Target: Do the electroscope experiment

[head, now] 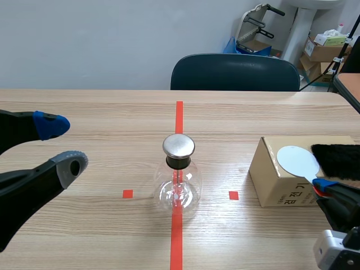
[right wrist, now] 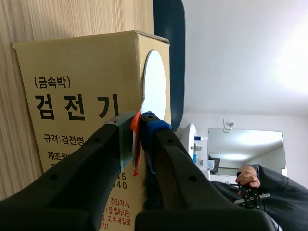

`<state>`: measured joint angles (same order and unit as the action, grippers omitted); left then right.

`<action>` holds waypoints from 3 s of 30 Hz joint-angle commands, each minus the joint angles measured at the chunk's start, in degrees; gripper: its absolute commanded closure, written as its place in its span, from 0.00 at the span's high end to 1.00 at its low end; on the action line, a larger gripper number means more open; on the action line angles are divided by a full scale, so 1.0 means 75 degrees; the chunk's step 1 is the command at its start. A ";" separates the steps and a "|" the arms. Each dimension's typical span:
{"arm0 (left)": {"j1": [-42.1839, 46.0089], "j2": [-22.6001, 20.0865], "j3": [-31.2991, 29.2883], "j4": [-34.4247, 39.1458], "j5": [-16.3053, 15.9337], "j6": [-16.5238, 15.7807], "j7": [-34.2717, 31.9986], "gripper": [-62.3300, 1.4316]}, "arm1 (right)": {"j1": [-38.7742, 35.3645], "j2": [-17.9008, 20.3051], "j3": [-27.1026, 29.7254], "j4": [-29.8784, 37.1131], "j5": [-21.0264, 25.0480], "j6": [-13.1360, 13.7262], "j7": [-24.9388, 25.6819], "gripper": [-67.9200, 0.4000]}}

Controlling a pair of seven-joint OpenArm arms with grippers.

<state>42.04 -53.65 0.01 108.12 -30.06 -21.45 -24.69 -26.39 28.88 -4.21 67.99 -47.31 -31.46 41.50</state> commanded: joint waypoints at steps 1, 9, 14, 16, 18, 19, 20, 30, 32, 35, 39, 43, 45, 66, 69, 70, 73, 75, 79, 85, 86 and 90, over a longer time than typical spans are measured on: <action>-0.0020 0.0041 -0.0012 0.0093 -0.0076 -0.0041 -0.0108 0.63 | 0.0067 0.0000 0.0038 0.0125 0.0017 -0.0026 -0.0029 0.02; -0.0020 0.0041 -0.0012 0.0093 -0.0076 -0.0041 -0.0108 0.63 | 0.0090 0.0000 0.0038 0.0125 0.0000 -0.0026 -0.0032 0.02; -0.0020 0.0041 -0.0012 0.0093 -0.0073 -0.0041 -0.0102 0.63 | 0.0090 0.0000 0.0038 0.0125 0.0000 -0.0026 -0.0032 0.02; -0.0020 0.0041 -0.0012 0.0093 -0.0073 -0.0041 -0.0038 0.63 | 0.0090 0.0000 0.0038 0.0125 0.0000 -0.0026 -0.0032 0.02; -0.0020 0.0041 -0.0012 0.0093 -0.0073 -0.0041 0.0131 0.63 | 0.0090 0.0000 0.0038 0.0125 0.0000 -0.0026 -0.0035 0.02; -0.0020 0.0041 -0.0012 0.0093 -0.0073 -0.0041 0.0219 0.63 | 0.0090 0.0000 0.0038 0.0125 0.0000 -0.0026 -0.0035 0.02; -0.0020 0.0041 -0.0012 0.0093 -0.0073 -0.0041 0.0265 0.63 | 0.0090 0.0000 0.0038 0.0125 0.0000 -0.0026 -0.0035 0.02; -0.0020 0.0041 -0.0012 0.0093 -0.0073 -0.0041 0.0297 0.63 | 0.0090 0.0000 0.0038 0.0125 0.0000 -0.0026 -0.0064 0.02; -0.0020 0.0041 -0.0012 0.0093 -0.0073 -0.0041 0.0297 0.63 | 0.0090 0.0000 0.0038 0.0125 0.0000 -0.0026 -0.0061 0.02; -0.0020 0.0041 -0.0012 0.0093 -0.0073 -0.0041 0.0297 0.63 | 0.0090 0.0000 0.0038 0.0125 0.0000 -0.0026 -0.0061 0.02; -0.0020 0.0041 -0.0012 0.0093 -0.0076 -0.0041 0.0297 0.63 | 0.0090 -0.0003 0.0038 0.0125 0.0000 -0.0023 -0.0058 0.02; -0.0020 0.0041 -0.0012 0.0093 -0.0076 -0.0041 0.0294 0.63 | 0.0090 -0.0003 0.0038 0.0125 0.0000 -0.0026 -0.0061 0.02; -0.0020 0.0041 -0.0012 0.0093 -0.0076 -0.0041 0.0294 0.63 | 0.0090 -0.0003 0.0038 0.0125 0.0000 -0.0026 -0.0061 0.02; -0.0020 0.0085 -0.0012 0.0093 -0.0076 -0.0041 0.0297 0.63 | 0.0090 0.0000 0.0038 0.0125 -0.0015 -0.0032 -0.0055 0.02; -0.0020 0.0210 -0.0012 0.0093 -0.0073 -0.0041 0.0297 0.63 | 0.0093 0.0000 0.0038 0.0137 -0.0061 -0.0085 -0.0058 0.02; -0.0020 0.0254 -0.0012 0.0093 -0.0073 -0.0041 0.0300 0.63 | 0.0096 0.0003 0.0038 0.0146 -0.0064 -0.0087 -0.0058 0.02; -0.0020 0.0382 -0.0012 0.0093 -0.0012 -0.0041 0.0347 0.63 | 0.0093 0.0026 0.0038 0.0256 -0.0102 -0.0087 -0.0090 0.02; -0.0020 0.0463 -0.0012 0.0093 0.0102 -0.0041 0.0478 0.63 | 0.0067 0.0055 0.0038 0.0385 -0.0201 -0.0087 -0.0230 0.02; -0.0020 0.0557 -0.0012 0.0093 0.0277 -0.0044 0.0702 0.63 | 0.0064 0.0061 0.0038 0.0819 -0.0242 -0.0082 -0.0758 0.02; -0.0023 0.0568 -0.0012 0.0093 0.0446 -0.0041 0.0697 0.63 | 0.0023 0.0058 -0.0032 0.1649 -0.0434 -0.0047 -0.1655 0.02; -0.0023 0.0568 -0.0012 0.0093 0.0449 -0.0041 0.0702 0.63 | 0.0023 0.0058 -0.0090 0.1775 -0.0490 -0.0047 -0.1862 0.02; -0.0020 0.0568 -0.0012 0.0093 0.0510 -0.0044 0.0930 0.63 | 0.0026 0.0035 -0.0440 0.2203 -0.0883 -0.0050 -0.2827 0.02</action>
<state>42.04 -49.67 0.01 108.12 -25.93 -21.61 -17.26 -26.39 28.91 -7.01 83.92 -53.74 -31.22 20.78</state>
